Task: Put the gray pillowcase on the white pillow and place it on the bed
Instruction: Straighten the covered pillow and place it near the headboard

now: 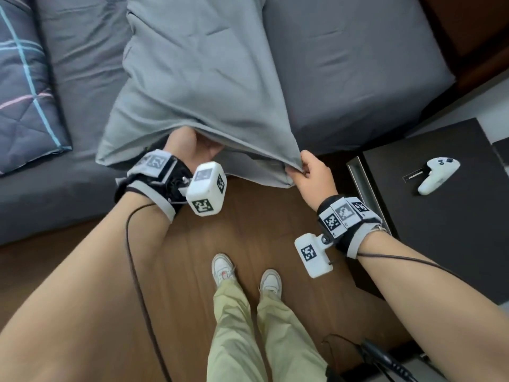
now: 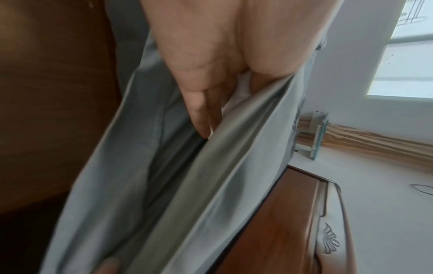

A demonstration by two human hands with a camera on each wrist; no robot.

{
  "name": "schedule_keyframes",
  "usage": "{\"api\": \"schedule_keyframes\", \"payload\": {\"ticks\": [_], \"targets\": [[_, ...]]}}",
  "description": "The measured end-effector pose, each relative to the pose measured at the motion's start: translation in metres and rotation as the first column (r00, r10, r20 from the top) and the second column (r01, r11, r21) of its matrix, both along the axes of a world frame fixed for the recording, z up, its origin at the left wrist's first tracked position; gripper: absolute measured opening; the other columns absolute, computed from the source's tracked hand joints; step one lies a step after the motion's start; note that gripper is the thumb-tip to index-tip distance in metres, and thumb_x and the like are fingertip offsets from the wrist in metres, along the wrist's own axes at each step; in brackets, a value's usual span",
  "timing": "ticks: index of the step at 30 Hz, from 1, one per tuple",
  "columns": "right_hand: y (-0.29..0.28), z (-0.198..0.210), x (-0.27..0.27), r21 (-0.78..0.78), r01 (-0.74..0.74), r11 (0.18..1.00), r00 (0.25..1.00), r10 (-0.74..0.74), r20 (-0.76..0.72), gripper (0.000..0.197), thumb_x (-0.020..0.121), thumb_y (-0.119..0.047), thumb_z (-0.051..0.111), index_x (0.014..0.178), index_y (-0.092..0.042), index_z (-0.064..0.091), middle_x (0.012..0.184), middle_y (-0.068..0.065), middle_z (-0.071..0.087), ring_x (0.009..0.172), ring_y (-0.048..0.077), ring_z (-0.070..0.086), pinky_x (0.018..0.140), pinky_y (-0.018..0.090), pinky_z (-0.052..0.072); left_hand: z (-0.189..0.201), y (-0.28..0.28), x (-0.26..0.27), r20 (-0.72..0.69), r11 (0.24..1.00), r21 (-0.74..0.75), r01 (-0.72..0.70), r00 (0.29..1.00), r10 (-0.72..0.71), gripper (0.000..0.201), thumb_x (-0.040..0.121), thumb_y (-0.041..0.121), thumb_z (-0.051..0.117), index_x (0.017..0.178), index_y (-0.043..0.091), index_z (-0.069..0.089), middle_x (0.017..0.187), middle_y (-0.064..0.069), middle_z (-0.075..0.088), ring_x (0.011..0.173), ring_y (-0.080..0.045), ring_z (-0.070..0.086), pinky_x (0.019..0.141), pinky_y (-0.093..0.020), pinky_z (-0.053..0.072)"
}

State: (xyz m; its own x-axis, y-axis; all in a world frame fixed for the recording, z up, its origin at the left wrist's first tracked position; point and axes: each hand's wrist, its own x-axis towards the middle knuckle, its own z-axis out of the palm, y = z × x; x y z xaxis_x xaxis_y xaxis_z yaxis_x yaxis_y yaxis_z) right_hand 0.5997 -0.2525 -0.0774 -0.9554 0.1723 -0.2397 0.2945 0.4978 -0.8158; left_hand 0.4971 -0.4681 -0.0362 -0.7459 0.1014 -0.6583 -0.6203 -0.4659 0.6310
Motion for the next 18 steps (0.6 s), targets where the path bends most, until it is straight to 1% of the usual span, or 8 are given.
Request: {"api": "schedule_keyframes", "payload": {"ticks": [2, 4, 6, 8, 10, 13, 15, 18], "targets": [[-0.012, -0.001, 0.002, 0.016, 0.004, 1.000, 1.000, -0.004, 0.013, 0.016, 0.091, -0.017, 0.058, 0.080, -0.012, 0.048, 0.068, -0.001, 0.055, 0.063, 0.014, 0.051, 0.059, 0.021, 0.038, -0.012, -0.008, 0.012, 0.052, 0.999, -0.018, 0.037, 0.998, -0.036, 0.039, 0.097, 0.008, 0.029, 0.125, 0.000, 0.056, 0.119, -0.018, 0.066, 0.108, -0.034, 0.065, 0.080, -0.041, 0.059], [-0.023, 0.000, 0.005, 0.013, 0.011, 1.000, 0.999, -0.012, 0.043, 0.012, 0.091, -0.015, 0.058, 0.100, -0.011, 0.052, 0.083, -0.001, 0.061, 0.078, 0.015, 0.059, 0.069, 0.024, 0.042, -0.021, -0.014, 0.021, 0.072, 0.998, -0.007, 0.064, 0.995, -0.064, 0.039, 0.096, 0.007, 0.031, 0.127, 0.003, 0.055, 0.121, -0.015, 0.066, 0.109, -0.031, 0.065, 0.083, -0.039, 0.058], [-0.030, 0.000, 0.008, -0.008, 0.017, 1.000, 0.997, -0.016, 0.081, 0.039, 0.091, -0.013, 0.056, 0.128, -0.014, 0.045, 0.107, 0.003, 0.062, 0.095, 0.015, 0.057, 0.082, 0.025, 0.045, -0.025, -0.017, 0.031, 0.065, 0.996, 0.014, 0.087, 0.994, -0.088, 0.033, 0.094, 0.001, 0.032, 0.110, 0.004, 0.061, 0.108, -0.011, 0.070, 0.100, -0.027, 0.069, 0.087, -0.038, 0.057], [-0.036, 0.000, 0.010, -0.017, 0.006, 1.000, 0.995, -0.004, 0.100, 0.052, 0.092, -0.011, 0.053, 0.140, -0.019, 0.036, 0.115, 0.003, 0.060, 0.100, 0.013, 0.053, 0.089, 0.026, 0.044, -0.025, -0.020, 0.041, 0.060, 0.991, 0.031, 0.128, 0.990, -0.130, 0.031, 0.087, -0.010, 0.031, 0.090, 0.005, 0.058, 0.102, -0.010, 0.067, 0.099, -0.026, 0.067, 0.091, -0.037, 0.054], [-0.038, -0.004, 0.010, 0.003, -0.032, 0.999, 0.993, 0.032, 0.111, 0.041, 0.092, -0.011, 0.051, 0.132, -0.018, 0.044, 0.108, 0.003, 0.063, 0.101, 0.020, 0.060, 0.085, 0.026, 0.044, -0.024, -0.023, 0.047, 0.054, 0.976, 0.040, 0.213, 0.975, -0.215, 0.031, 0.080, -0.014, 0.032, 0.087, 0.004, 0.056, 0.111, -0.010, 0.063, 0.108, -0.026, 0.064, 0.096, -0.038, 0.051], [-0.036, -0.007, 0.010, 0.102, -0.143, 0.985, 0.983, 0.129, 0.129, 0.023, 0.091, -0.007, 0.049, 0.111, -0.011, 0.057, 0.090, 0.003, 0.063, 0.091, 0.031, 0.063, 0.072, 0.026, 0.041, -0.016, -0.022, 0.048, 0.009, 0.941, 0.107, 0.320, 0.947, -0.322, 0.013, 0.081, 0.004, 0.051, 0.092, 0.009, 0.056, 0.121, -0.010, 0.060, 0.115, -0.028, 0.060, 0.103, -0.045, 0.045], [-0.031, -0.008, 0.012, 0.138, -0.203, 0.969, 0.972, 0.183, 0.146, 0.032, 0.088, -0.004, 0.047, 0.116, -0.011, 0.060, 0.095, 0.010, 0.068, 0.091, 0.032, 0.063, 0.073, 0.029, 0.045, -0.009, -0.019, 0.042, -0.015, 0.950, 0.197, 0.242, 0.970, -0.244, 0.026, 0.085, 0.024, 0.060, 0.108, 0.011, 0.059, 0.127, -0.008, 0.061, 0.118, -0.029, 0.059, 0.104, -0.049, 0.043], [-0.023, -0.007, 0.019, 0.194, -0.284, 0.939, 0.953, 0.256, 0.159, 0.039, 0.088, -0.004, 0.046, 0.123, -0.013, 0.060, 0.103, 0.014, 0.070, 0.093, 0.032, 0.063, 0.081, 0.037, 0.053, 0.003, -0.011, 0.031, 0.016, 0.962, 0.252, 0.102, 0.994, -0.109, 0.042, 0.090, 0.041, 0.055, 0.122, 0.015, 0.058, 0.127, -0.007, 0.065, 0.120, -0.027, 0.059, 0.104, -0.048, 0.044]]}}
